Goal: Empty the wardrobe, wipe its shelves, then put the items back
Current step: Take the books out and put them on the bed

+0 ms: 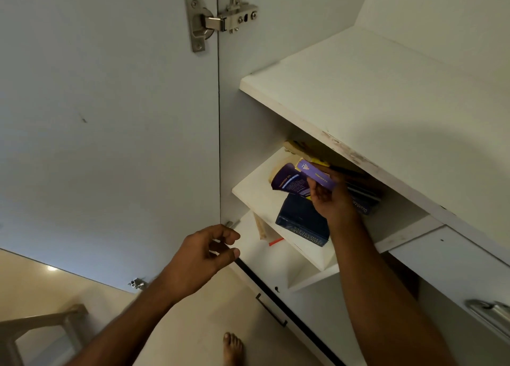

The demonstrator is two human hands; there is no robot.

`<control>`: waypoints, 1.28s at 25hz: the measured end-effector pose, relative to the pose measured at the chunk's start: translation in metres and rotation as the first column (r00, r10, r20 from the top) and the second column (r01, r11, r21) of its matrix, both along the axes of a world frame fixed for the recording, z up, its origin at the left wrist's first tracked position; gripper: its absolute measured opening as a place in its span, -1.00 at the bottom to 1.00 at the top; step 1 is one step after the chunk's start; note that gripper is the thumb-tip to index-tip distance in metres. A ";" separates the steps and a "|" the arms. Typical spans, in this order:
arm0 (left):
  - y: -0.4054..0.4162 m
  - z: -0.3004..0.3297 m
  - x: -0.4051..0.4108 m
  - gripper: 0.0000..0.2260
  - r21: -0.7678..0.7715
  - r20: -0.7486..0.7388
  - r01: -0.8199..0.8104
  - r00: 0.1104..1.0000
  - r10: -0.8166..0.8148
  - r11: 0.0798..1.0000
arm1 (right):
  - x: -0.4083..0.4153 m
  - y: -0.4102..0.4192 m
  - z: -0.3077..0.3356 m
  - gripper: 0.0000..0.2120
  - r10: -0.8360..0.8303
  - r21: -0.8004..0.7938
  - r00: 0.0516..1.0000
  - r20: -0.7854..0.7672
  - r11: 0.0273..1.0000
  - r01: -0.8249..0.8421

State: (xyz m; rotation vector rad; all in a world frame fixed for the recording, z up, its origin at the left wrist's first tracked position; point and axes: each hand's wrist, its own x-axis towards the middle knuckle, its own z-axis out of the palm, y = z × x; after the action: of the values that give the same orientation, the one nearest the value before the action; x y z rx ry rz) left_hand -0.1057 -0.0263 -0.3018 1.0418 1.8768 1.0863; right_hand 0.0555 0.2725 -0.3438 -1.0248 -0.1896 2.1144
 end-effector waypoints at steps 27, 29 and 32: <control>-0.250 -0.002 -0.043 -0.19 -0.024 0.933 -0.139 0.351 0.072 0.990 | 0.003 -0.342 0.097 -0.13 0.825 0.272 0.390 0.409 0.297 -0.915; -0.289 -0.003 -0.045 -0.23 -0.017 0.880 -0.197 0.463 0.108 0.980 | -0.022 -0.352 0.088 -0.07 0.852 0.255 0.208 0.480 0.091 -0.963; -0.339 0.000 -0.033 -0.47 -0.048 0.776 -0.383 0.567 0.275 0.923 | -0.066 -0.374 0.070 0.00 0.860 0.220 0.057 0.507 -0.065 -0.973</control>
State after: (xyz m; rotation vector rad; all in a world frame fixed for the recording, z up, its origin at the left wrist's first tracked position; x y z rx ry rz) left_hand -0.1392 -0.3657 -0.3013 0.1538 1.2883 1.5728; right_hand -0.0103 -0.1012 -0.2739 -0.7457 -2.1260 2.7465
